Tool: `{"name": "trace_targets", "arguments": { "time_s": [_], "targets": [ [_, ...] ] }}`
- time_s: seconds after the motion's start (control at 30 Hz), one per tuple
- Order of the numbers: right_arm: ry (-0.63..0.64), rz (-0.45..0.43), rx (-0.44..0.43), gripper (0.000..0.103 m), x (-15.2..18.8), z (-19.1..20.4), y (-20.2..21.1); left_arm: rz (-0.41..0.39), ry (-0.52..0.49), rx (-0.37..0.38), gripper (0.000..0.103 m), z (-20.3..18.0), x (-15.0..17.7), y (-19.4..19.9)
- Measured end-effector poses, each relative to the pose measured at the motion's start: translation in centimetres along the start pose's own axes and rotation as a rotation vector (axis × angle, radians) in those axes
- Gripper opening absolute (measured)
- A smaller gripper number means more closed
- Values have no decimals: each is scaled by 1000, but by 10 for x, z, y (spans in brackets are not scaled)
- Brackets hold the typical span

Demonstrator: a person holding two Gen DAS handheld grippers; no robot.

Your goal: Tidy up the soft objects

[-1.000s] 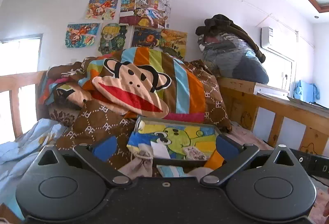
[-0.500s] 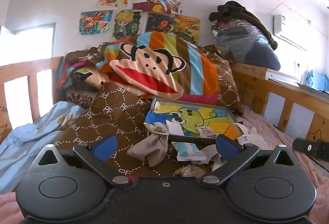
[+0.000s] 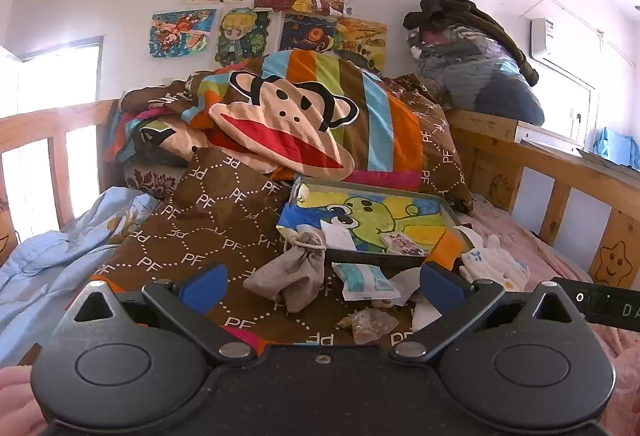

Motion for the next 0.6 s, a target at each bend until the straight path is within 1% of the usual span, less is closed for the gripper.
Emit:
{"name": "trace_targets", "arguments": {
  "time_s": [0.6],
  "targets": [
    [-6,6,-1,103,0,-1,0,16,3,-9,102,3,1,-5]
  ]
}}
Point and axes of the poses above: each gripper's, at about its wrist camera, not at the fingertips, and y roughly against the way its jaws point, z to its left, x to its underside, the point moved 2 cm from there along -y, roughly the way its jaws point, and after that the axes turned 12 degrees about y, right-handed, at the moved point
